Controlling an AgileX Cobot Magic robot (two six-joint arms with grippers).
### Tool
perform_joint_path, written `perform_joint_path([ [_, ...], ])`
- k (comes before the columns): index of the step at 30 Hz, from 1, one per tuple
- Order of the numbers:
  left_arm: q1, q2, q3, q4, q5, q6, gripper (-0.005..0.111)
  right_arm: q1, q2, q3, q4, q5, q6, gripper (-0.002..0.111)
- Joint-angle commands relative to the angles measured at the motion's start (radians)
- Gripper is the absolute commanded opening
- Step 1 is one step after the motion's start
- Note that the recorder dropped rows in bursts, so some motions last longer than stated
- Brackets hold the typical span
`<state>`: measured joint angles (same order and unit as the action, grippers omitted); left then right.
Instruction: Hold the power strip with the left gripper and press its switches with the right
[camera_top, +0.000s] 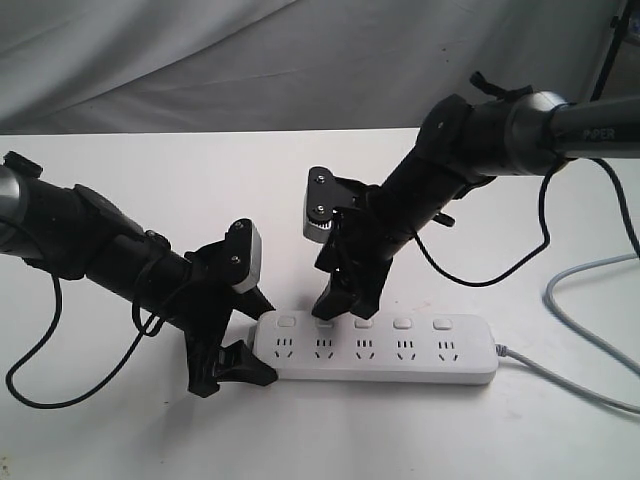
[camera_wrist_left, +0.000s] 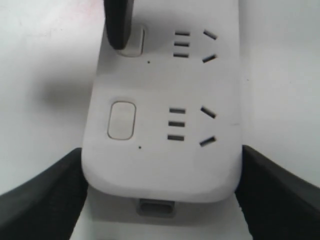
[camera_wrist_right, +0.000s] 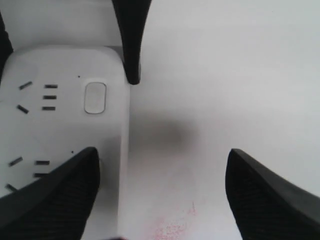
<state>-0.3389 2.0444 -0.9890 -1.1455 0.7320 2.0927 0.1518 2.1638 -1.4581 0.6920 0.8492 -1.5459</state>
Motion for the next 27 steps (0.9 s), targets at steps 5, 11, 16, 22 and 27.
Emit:
perform_joint_path([
  [5, -0.003, 0.001, -0.006, -0.004, -0.026, 0.001, 0.0, -0.001, 0.007, 0.007, -0.002, -0.009, -0.013, 0.066],
  [11, -0.003, 0.001, -0.006, -0.004, -0.026, 0.001, 0.0, -0.001, 0.007, 0.034, -0.007, -0.02, -0.045, 0.066],
  [16, -0.003, 0.001, -0.006, -0.004, -0.026, 0.001, 0.0, -0.001, 0.007, 0.065, -0.012, -0.082, -0.076, 0.066],
  [22, -0.003, 0.001, -0.006, -0.004, -0.026, 0.001, 0.0, -0.001, 0.014, 0.065, -0.029, -0.076, -0.076, 0.066],
  [27, -0.003, 0.001, -0.006, -0.004, -0.026, 0.001, 0.0, -0.001, 0.055, 0.065, -0.047, -0.06, -0.099, 0.066],
])
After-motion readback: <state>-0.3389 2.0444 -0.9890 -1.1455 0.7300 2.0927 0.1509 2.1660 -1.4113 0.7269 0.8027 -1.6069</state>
